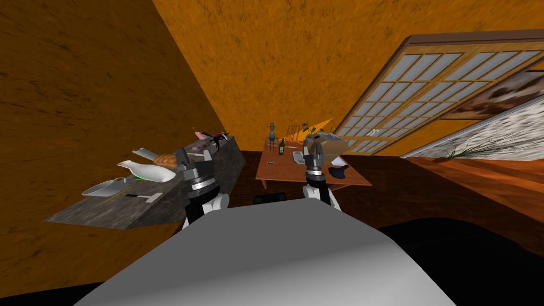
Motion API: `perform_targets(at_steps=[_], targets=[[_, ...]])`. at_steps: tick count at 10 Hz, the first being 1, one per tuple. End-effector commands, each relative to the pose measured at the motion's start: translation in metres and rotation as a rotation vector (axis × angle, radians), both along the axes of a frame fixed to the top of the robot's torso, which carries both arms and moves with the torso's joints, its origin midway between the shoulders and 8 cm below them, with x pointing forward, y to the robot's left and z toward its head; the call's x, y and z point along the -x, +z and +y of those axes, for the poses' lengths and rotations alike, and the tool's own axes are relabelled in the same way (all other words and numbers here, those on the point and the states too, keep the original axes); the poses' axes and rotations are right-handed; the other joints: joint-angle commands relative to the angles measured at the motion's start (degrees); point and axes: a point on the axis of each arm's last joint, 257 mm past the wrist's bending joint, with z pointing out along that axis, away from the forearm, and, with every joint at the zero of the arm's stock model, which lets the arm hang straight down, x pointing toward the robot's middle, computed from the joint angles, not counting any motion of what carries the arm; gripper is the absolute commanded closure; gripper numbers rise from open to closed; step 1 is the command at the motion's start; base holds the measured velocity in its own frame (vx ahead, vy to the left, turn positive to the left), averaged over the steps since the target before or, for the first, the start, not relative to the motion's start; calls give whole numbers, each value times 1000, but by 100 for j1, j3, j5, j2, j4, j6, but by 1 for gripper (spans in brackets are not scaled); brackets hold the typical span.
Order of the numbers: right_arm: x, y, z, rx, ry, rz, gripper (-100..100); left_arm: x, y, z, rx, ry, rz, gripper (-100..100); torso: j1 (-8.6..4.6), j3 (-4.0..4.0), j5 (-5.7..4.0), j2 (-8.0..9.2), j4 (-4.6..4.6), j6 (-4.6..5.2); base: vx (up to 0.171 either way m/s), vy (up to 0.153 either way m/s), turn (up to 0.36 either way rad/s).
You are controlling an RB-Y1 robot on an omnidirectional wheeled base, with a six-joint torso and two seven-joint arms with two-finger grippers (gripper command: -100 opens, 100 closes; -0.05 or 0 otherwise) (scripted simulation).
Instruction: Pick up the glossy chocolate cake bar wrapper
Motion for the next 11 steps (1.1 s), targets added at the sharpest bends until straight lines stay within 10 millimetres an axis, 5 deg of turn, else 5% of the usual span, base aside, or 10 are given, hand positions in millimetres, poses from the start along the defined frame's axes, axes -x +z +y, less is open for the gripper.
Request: perform_targets(at_steps=[1, 7, 11], targets=[[-3, -6, 5, 32, 12, 22, -100, 0, 0, 0, 0, 0, 0, 0, 0, 0, 0, 0, 0, 0, -29, 52, 32], [-20, -69, 30, 212, 69, 199, -100, 0, 0, 0, 0, 0, 0, 0, 16, 8, 3, 14, 3, 0, -54, 92, 124], [-22, -133, 43, 372, 109, 355, -100, 0, 0, 0, 0, 0, 0, 0, 16, 4, 5, 6, 2, 4, -40, 118, 156]])
